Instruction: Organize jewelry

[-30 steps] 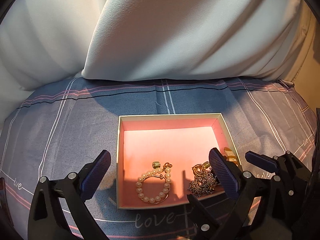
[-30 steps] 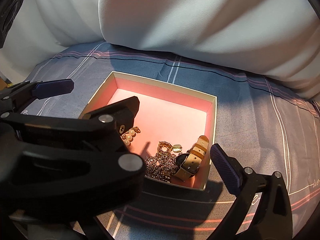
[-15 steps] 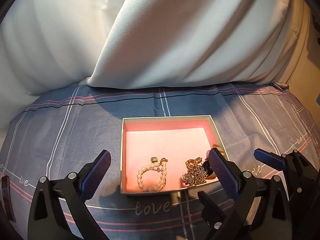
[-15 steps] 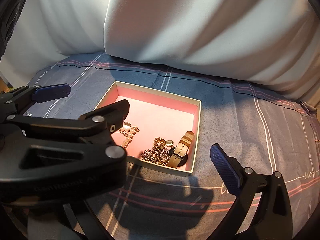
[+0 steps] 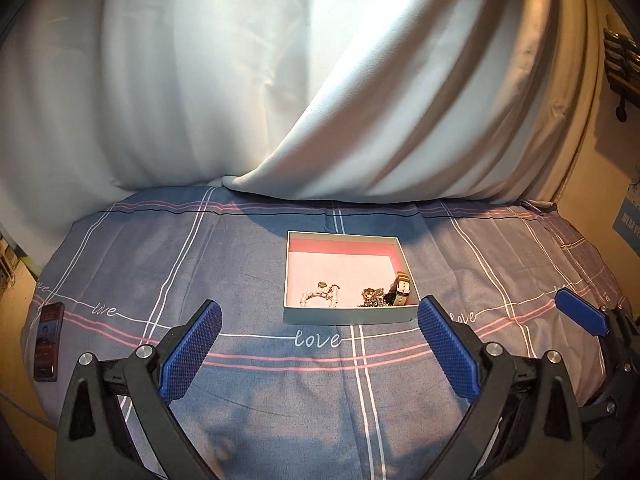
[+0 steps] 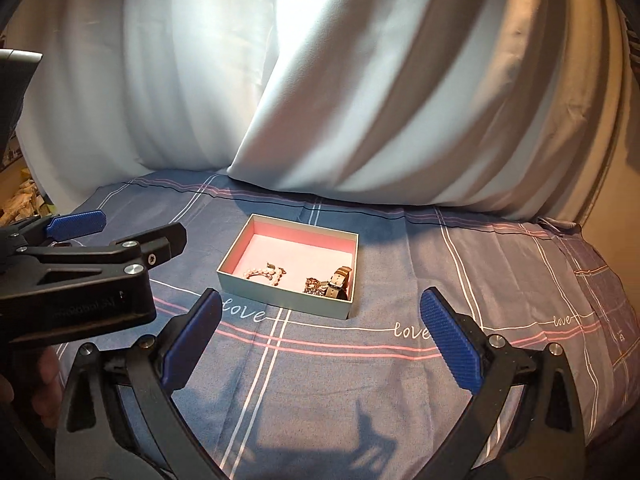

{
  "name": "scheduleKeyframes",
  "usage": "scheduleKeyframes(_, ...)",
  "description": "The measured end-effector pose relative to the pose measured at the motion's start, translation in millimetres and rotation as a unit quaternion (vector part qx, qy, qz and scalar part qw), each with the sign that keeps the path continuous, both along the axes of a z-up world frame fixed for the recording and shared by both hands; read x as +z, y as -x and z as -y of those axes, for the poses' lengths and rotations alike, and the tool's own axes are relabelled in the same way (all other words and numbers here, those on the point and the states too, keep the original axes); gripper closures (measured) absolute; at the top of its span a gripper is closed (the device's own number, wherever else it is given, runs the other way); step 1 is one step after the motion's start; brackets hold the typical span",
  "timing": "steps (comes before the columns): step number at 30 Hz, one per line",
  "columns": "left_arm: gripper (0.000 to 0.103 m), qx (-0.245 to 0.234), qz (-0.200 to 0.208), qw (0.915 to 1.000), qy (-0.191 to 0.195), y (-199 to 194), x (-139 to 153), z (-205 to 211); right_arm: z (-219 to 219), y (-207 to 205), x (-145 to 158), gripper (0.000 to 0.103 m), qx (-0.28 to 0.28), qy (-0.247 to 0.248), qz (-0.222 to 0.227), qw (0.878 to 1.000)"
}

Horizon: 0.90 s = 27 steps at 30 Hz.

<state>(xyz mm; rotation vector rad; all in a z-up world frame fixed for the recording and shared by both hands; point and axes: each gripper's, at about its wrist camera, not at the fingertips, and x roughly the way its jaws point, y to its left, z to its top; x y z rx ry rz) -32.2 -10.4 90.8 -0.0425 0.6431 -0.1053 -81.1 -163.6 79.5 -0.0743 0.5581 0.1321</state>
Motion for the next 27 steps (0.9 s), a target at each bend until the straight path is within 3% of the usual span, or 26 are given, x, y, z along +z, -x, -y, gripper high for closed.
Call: scheduleKeyframes(27, 0.006, 0.001, -0.007, 1.0, 0.004, 9.0, -0.3, -0.1, -3.4, 3.0, -3.3, 0.005, 0.005, 0.003, -0.006, 1.0)
